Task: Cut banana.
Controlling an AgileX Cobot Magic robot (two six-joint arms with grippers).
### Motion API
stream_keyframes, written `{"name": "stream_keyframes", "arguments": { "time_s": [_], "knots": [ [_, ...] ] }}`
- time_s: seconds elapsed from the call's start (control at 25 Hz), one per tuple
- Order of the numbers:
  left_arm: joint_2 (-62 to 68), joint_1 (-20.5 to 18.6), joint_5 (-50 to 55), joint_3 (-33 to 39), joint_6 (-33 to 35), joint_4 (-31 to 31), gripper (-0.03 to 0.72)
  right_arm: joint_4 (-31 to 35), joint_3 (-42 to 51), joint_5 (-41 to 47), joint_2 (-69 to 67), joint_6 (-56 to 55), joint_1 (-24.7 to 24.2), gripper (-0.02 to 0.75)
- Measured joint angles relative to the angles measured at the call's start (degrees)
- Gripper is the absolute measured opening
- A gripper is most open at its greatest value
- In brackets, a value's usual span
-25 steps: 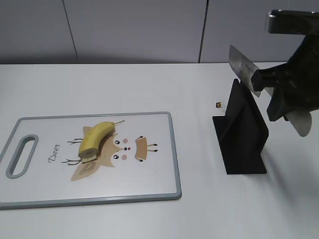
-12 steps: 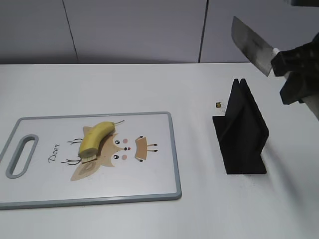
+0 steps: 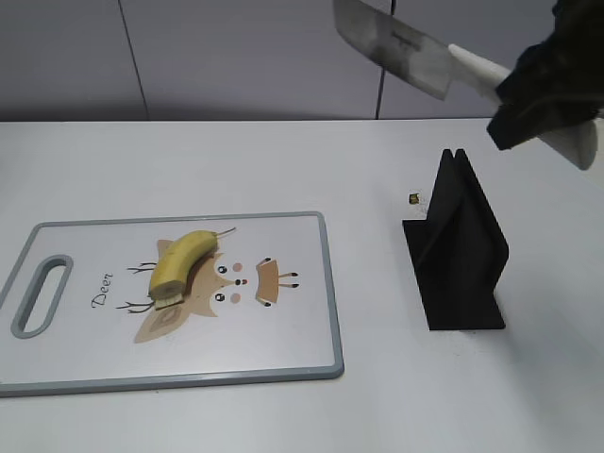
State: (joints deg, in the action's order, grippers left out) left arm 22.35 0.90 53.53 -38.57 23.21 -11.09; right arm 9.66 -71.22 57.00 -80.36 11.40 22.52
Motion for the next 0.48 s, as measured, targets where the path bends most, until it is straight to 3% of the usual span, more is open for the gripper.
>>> {"name": "stream_keyframes", "arguments": {
  "time_s": [0.48],
  "knots": [
    [32.8, 0.1, 2.0, -21.1, 26.9, -11.9, 0.551, 10.6, -8.3, 0.0, -10.1, 26.3, 0.2, 0.162]
  ]
}}
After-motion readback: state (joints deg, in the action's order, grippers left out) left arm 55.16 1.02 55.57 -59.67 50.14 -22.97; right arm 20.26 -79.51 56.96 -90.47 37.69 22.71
